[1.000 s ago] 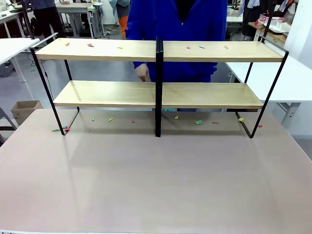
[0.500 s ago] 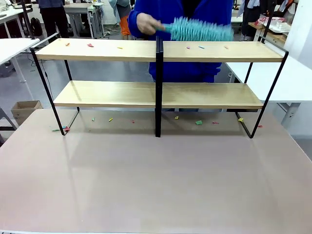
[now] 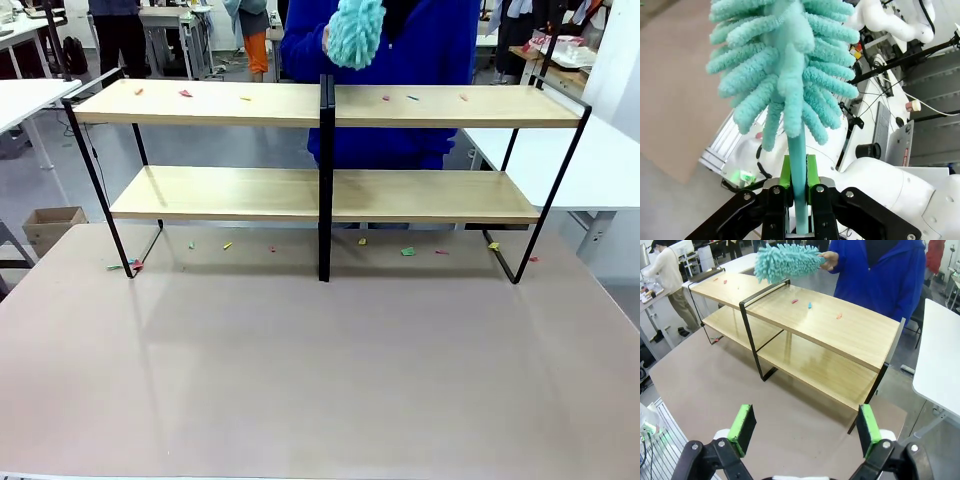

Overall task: Clean the shelves.
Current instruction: Clean another randomly selected level of the Shelf with the Duster.

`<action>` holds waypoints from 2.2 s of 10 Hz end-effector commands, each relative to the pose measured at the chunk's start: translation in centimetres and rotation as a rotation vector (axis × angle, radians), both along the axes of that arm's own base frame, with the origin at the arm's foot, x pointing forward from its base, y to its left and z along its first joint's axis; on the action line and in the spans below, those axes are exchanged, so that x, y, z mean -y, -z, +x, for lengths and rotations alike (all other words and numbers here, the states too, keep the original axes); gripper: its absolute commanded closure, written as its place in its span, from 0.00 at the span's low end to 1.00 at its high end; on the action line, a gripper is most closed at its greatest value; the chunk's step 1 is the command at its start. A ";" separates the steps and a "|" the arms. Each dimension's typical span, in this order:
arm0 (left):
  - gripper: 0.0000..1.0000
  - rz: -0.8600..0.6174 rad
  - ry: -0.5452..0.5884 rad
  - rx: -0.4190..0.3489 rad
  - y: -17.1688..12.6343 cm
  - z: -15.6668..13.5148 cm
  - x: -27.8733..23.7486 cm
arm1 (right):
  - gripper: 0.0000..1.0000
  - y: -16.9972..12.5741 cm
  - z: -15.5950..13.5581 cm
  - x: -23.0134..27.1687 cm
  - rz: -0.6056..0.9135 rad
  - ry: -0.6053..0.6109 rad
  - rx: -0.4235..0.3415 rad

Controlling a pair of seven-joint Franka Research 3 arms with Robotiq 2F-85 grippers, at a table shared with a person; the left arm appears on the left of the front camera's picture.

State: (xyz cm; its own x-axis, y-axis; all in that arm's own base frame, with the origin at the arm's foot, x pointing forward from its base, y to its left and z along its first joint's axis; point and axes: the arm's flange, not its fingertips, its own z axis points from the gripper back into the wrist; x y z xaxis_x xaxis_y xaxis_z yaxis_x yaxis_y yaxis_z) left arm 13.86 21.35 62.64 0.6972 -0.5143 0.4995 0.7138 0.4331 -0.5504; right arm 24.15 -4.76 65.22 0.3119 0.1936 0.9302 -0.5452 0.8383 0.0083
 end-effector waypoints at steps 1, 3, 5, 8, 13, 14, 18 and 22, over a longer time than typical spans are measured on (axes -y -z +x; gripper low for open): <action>0.87 0.006 0.015 0.013 0.0 -0.4 -0.4 | 0.00 0.0 0.0 -0.1 0.001 -0.001 0.000; 0.87 0.146 0.112 -0.017 -0.3 1.0 4.0 | 0.00 0.0 0.0 -0.1 0.001 -0.001 0.000; 0.87 0.441 0.350 -0.081 1.3 1.7 11.5 | 0.00 0.0 0.0 -0.1 0.001 -0.001 0.000; 0.87 0.608 0.547 -0.207 6.0 2.8 19.8 | 0.00 0.0 0.0 -0.1 0.001 -0.001 0.000; 0.87 0.628 0.550 -0.253 8.5 3.8 24.5 | 0.00 0.0 0.0 -0.1 0.001 -0.001 0.000; 0.87 0.639 0.379 -0.255 10.2 5.0 29.5 | 0.00 0.0 0.0 -0.1 0.001 -0.001 0.000; 0.87 0.700 0.083 -0.221 13.7 10.8 45.2 | 0.00 0.0 0.0 -0.1 0.001 -0.001 0.000; 0.87 0.681 0.097 -0.204 15.1 10.1 46.4 | 0.00 0.0 0.0 -0.1 0.001 -0.001 0.000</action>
State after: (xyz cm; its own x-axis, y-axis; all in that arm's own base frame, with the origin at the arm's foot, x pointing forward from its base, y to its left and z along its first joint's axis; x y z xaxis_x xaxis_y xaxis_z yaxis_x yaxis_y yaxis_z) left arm 25.75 -28.08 46.27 0.6914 -0.7092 -0.1379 0.6457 0.6922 -0.3225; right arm 24.17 -4.75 65.22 0.3122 0.1939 0.9300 -0.5451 0.8383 0.0082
